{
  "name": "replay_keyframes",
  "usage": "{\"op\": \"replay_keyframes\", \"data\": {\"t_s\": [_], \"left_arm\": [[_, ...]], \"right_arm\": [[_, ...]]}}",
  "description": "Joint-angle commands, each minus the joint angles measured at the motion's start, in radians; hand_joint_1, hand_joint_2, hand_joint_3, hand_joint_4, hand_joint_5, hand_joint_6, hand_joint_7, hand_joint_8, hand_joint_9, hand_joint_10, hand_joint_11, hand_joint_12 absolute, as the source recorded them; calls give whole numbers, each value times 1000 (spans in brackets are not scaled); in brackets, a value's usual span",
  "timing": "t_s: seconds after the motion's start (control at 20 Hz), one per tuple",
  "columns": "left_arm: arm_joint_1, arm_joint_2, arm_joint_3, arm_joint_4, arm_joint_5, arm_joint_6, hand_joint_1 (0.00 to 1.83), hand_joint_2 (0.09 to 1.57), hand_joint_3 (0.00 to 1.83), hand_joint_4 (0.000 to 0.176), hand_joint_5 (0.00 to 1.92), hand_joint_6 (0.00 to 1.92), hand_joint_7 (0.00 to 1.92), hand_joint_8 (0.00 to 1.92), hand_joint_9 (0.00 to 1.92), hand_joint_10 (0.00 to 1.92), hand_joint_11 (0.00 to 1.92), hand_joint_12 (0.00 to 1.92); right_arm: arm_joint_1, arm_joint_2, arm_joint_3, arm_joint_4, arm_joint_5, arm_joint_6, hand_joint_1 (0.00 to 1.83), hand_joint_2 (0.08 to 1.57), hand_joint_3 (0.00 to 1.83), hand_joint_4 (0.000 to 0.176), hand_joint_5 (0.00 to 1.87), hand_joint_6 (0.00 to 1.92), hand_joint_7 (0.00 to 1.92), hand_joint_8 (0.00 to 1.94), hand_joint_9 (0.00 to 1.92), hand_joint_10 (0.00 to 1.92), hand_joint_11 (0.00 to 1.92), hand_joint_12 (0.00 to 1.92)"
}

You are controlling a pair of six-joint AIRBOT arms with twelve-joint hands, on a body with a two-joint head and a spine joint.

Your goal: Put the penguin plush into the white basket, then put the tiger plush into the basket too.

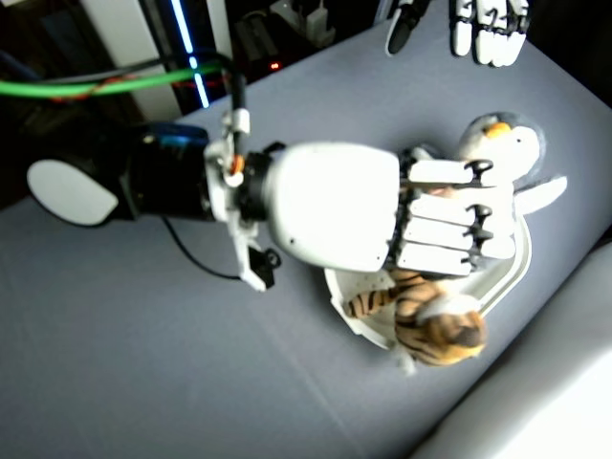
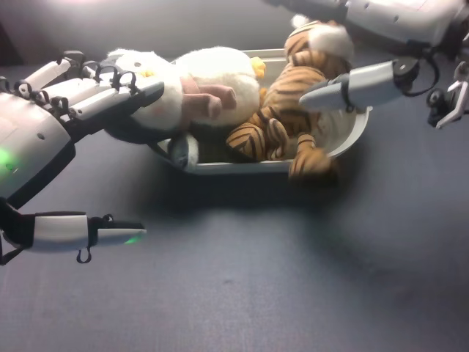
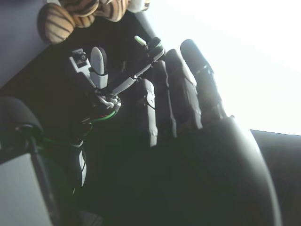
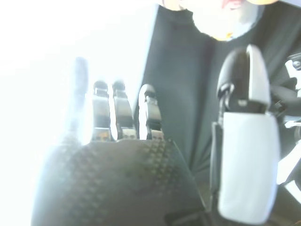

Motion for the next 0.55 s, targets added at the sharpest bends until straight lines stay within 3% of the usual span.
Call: {"op": "replay_keyframes", "data": {"t_s": [0.0, 0.1, 0.15, 0.2, 0.25, 0.35, 0.4, 0.45, 0.5], "left_arm": [[-6, 3, -1, -7, -140, -6, 803, 856, 3, 65, 244, 0, 309, 0, 330, 0, 74, 918], [2, 5, -3, -14, -158, -11, 837, 863, 4, 74, 246, 1, 278, 0, 287, 0, 37, 894], [13, 7, -5, -23, -174, -15, 855, 858, 1, 77, 254, 3, 271, 0, 276, 0, 18, 880], [24, 9, -6, -32, -188, -20, 857, 885, 8, 76, 196, 4, 232, 3, 218, 2, 3, 731], [33, 10, -7, -41, -201, -25, 858, 899, 7, 87, 142, 4, 178, 3, 167, 2, 0, 576], [56, 10, -9, -65, -233, -38, 860, 877, 0, 153, 66, 3, 71, 2, 73, 5, 0, 239], [69, 9, -8, -76, -252, -52, 825, 871, 0, 171, 29, 1, 47, 1, 46, 2, 0, 147], [85, 10, -8, -87, -277, -71, 783, 872, 0, 175, 5, 0, 32, 0, 35, 0, 0, 124], [98, 10, -8, -95, -297, -84, 740, 858, 0, 156, 0, 0, 6, 0, 39, 2, 18, 131]], "right_arm": [[10, 21, -11, 31, 121, -1, 586, 1014, 11, 176, 0, 0, 0, 0, 0, 0, 0, 0], [-28, 65, -54, 50, 180, 1, 599, 1031, 16, 125, 0, 0, 0, 0, 0, 0, 14, 6], [-84, 101, -85, 94, 259, 12, 605, 1036, 17, 117, 0, 0, 0, 0, 0, 0, 2, 0], [-139, 132, -112, 135, 339, 30, 642, 1054, 20, 130, 0, 0, 0, 0, 0, 0, 0, 0], [-197, 159, -136, 176, 423, 54, 690, 1073, 21, 167, 0, 0, 0, 0, 0, 0, 0, 0], [-303, 195, -172, 240, 576, 113, 624, 1038, 1, 176, 0, 0, 0, 0, 0, 0, 0, 0], [-350, 207, -187, 268, 648, 140, 684, 1009, 0, 176, 19, 7, 0, 0, 0, 0, 0, 0], [-406, 222, -207, 296, 718, 168, 688, 1009, 0, 150, 19, 6, 0, 0, 0, 0, 0, 0], [-449, 234, -225, 318, 773, 183, 709, 1029, 1, 94, 35, 10, 0, 0, 0, 0, 0, 0]]}}
